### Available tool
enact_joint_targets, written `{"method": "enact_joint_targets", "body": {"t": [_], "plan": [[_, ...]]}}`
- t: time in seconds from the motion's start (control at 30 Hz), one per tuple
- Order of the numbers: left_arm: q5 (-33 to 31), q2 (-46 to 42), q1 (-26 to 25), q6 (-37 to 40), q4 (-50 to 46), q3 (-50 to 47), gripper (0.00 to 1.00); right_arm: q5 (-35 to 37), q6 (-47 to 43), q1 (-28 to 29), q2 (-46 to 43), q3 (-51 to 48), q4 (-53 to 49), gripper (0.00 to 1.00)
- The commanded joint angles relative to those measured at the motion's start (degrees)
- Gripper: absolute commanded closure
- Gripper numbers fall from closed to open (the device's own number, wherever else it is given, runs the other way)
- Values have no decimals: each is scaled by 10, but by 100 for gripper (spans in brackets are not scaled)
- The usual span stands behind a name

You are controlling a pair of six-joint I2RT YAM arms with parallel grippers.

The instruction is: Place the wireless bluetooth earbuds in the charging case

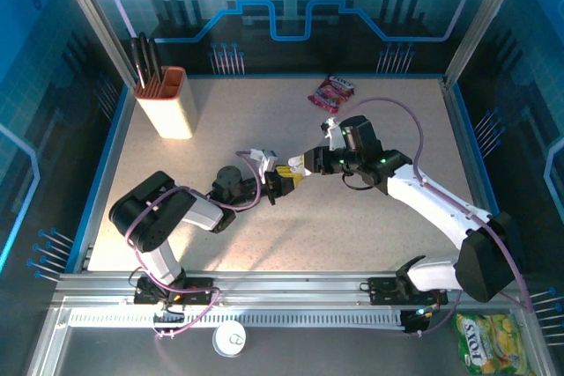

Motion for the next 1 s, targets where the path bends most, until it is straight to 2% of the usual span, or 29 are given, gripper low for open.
{"method": "enact_joint_targets", "body": {"t": [0.0,0.23,0.5,0.77,0.97], "plan": [[-4,3,-3,-2,14,17,96,-20,6,9,-16,-2,-4,62],[-10,11,-2,13,6,17,96,-16,0,16,-23,1,-19,61],[-8,10,-1,5,14,16,96,7,-3,16,-29,-3,-27,51],[-10,11,-2,3,18,13,96,11,-1,16,-23,5,-40,53],[-8,19,0,-1,23,16,96,30,-3,13,-46,-9,-54,46]]}}
